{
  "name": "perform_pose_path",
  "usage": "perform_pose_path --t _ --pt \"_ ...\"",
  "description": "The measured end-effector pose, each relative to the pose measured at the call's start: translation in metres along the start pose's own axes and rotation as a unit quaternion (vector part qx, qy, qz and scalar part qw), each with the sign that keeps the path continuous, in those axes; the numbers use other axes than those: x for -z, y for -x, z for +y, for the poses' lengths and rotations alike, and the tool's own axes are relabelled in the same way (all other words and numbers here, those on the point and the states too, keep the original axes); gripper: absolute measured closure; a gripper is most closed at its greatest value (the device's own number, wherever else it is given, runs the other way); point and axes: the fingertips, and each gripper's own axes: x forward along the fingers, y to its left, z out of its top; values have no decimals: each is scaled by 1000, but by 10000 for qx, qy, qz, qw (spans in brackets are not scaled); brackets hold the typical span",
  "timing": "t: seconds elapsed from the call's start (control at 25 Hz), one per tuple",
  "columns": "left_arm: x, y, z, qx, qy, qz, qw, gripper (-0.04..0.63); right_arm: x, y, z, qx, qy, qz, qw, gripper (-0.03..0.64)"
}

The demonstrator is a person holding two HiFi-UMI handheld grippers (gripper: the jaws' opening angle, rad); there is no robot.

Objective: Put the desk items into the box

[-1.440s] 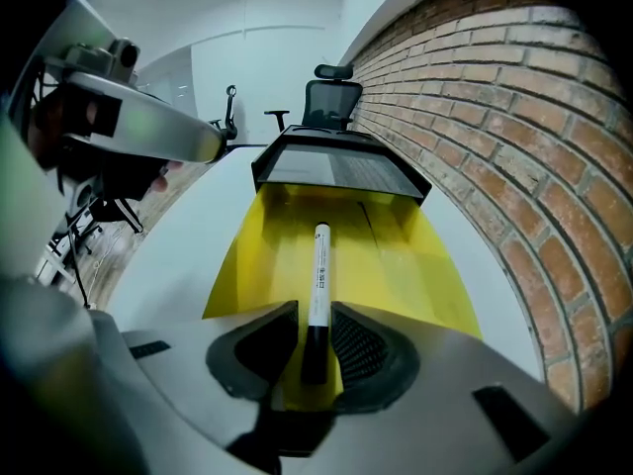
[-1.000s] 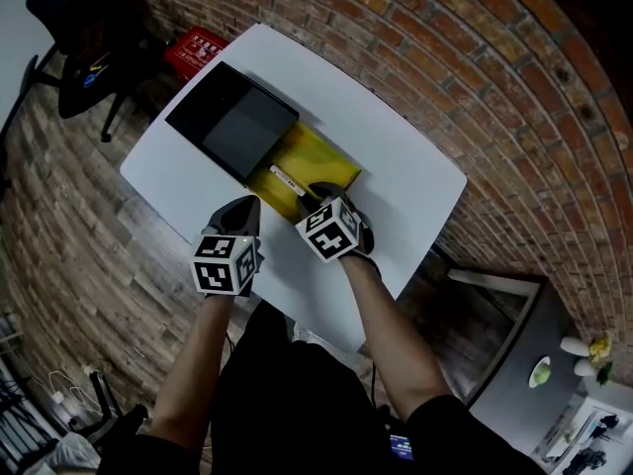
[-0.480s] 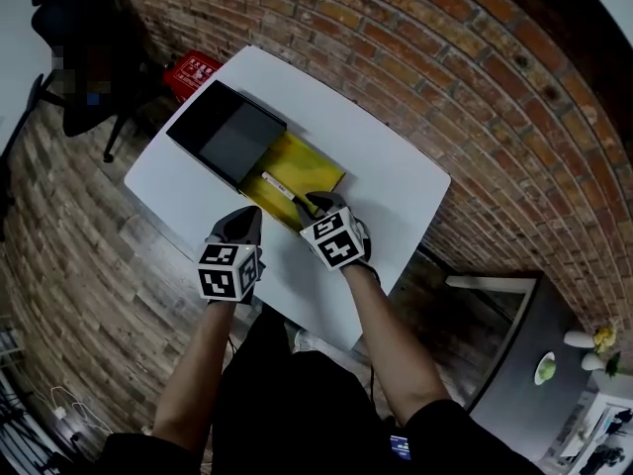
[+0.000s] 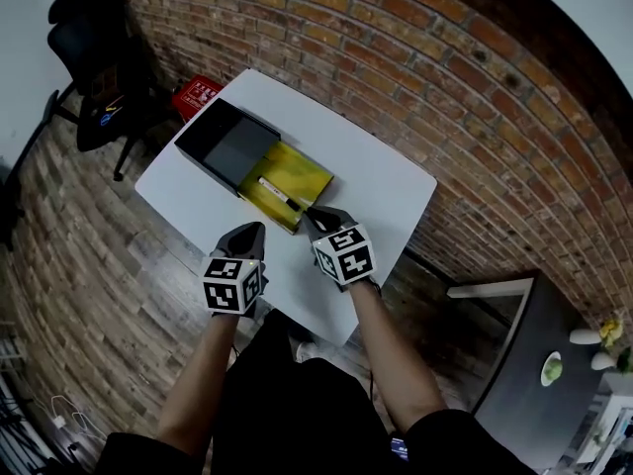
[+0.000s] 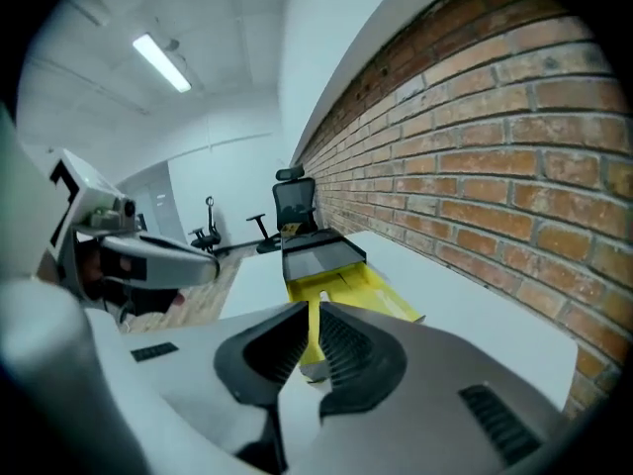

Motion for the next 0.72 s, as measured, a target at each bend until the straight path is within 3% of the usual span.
perform_pose_path --t 0.4,0.72 --pt "20 62 -55 51 -99 -158 9998 583 6 91 26 -20 -309 -655 9974 581" --pt "12 110 -74 198 -105 -539 9983 583 4 159 38 127 -442 -1162 9922 584"
